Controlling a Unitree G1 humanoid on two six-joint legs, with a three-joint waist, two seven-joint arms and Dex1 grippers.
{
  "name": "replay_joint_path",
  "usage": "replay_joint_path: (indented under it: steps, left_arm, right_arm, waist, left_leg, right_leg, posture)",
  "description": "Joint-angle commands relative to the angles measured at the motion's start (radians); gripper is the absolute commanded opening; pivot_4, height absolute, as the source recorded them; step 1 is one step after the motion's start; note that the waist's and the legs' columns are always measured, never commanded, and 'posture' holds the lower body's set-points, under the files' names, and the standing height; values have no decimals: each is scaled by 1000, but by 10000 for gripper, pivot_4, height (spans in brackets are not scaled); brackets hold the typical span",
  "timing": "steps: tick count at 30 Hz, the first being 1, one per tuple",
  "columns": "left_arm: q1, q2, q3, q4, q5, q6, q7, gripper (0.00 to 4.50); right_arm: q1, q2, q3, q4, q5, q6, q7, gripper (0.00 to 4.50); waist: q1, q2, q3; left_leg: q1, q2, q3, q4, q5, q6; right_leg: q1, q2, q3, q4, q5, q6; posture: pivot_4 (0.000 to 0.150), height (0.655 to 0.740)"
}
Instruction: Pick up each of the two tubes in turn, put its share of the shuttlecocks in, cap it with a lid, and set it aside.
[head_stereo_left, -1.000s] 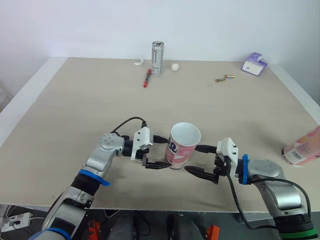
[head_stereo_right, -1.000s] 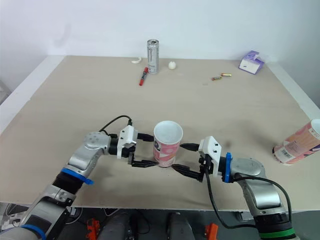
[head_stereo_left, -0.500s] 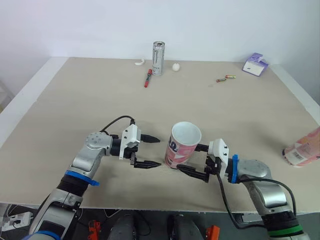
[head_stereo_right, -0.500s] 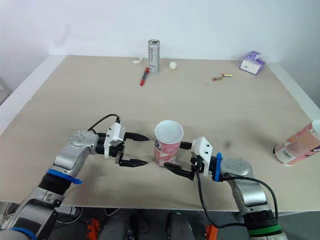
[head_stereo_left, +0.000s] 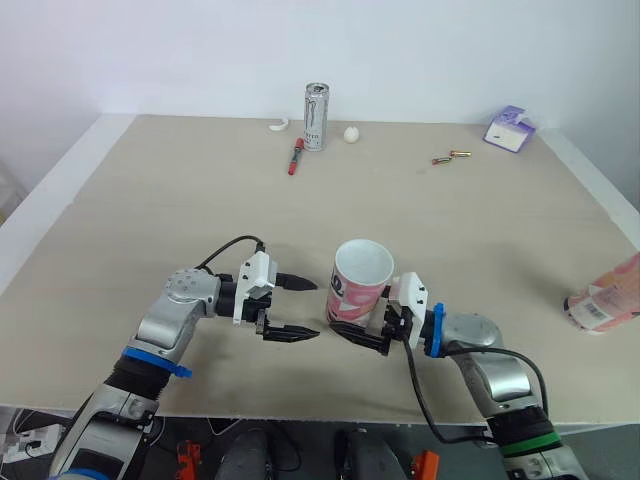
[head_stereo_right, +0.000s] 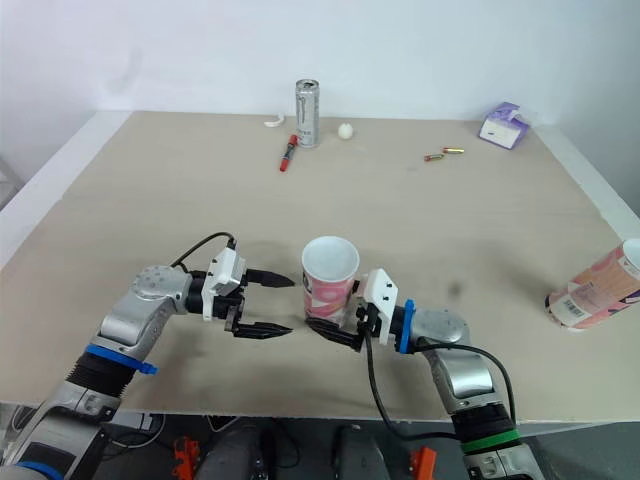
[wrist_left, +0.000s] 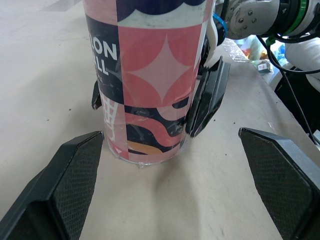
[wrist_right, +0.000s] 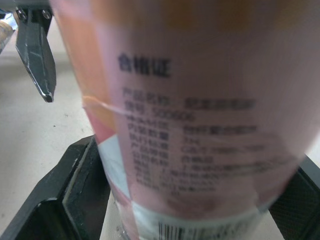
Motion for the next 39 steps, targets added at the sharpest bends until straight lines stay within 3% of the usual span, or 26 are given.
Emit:
replay_joint_path:
  steps: [1,7,12,15,22,25,34,39]
  left_arm:
    - [4,5,18,-38,-8,-14,9,45000]
    - [17,7,33,-44,-26,-20,11,45000]
    - [38,10,41,-53,-27,-31,1,45000]
    - [45,8,44,-51,-23,-47,0,45000]
    - [62,-21,43,-60,-27,-75,24,45000]
    - [68,-41,45,-86,-42,-53,40,45000]
    - [62,-70,29,-121,-51,-11,79,45000]
    - [58,-86,16,-113,-34,-27,91,45000]
  right_arm:
    - [-22,23,15,12,-12,-37,-9,43958]
    - [-37,41,21,45,-25,-60,-11,43958]
    - [-28,32,15,47,-23,-66,0,29994]
    - [-25,29,11,34,-23,-63,-6,27096]
    - [20,8,-34,-59,15,-13,-45,27096]
    - [67,2,-119,-128,62,51,-131,27096]
    - [113,16,-513,-101,94,175,-584,27096]
    - [73,15,-618,3,55,179,-767,27096]
  waist:
    - [0,0,0]
    - [0,0,0]
    - [0,0,0]
    - [0,0,0]
    - [0,0,0]
    - [2,0,0]
    - [2,0,0]
    - [-1,1,0]
  left_leg:
    - [0,0,0,0,0,0]
    - [0,0,0,0,0,0]
    - [1,0,1,0,0,-1]
    - [1,0,1,0,0,-1]
    - [1,0,1,1,1,-1]
    - [1,0,1,1,1,-2]
    - [1,0,2,1,1,-2]
    - [2,0,2,0,1,-2]
  right_leg:
    - [0,0,0,0,0,0]
    - [0,0,1,0,1,0]
    - [0,1,1,0,2,-1]
    - [0,1,1,0,2,-1]
    - [0,0,2,0,2,-1]
    - [1,0,2,0,2,-2]
    - [0,0,2,0,3,-1]
    - [0,2,4,0,3,-1]
  posture:
    - [1500,7400]
    - [1500,7400]
    - [1500,7400]
    - [1500,7400]
    - [1500,7400]
    - [1500,7400]
    - [1500,7400]
    - [1500,7400]
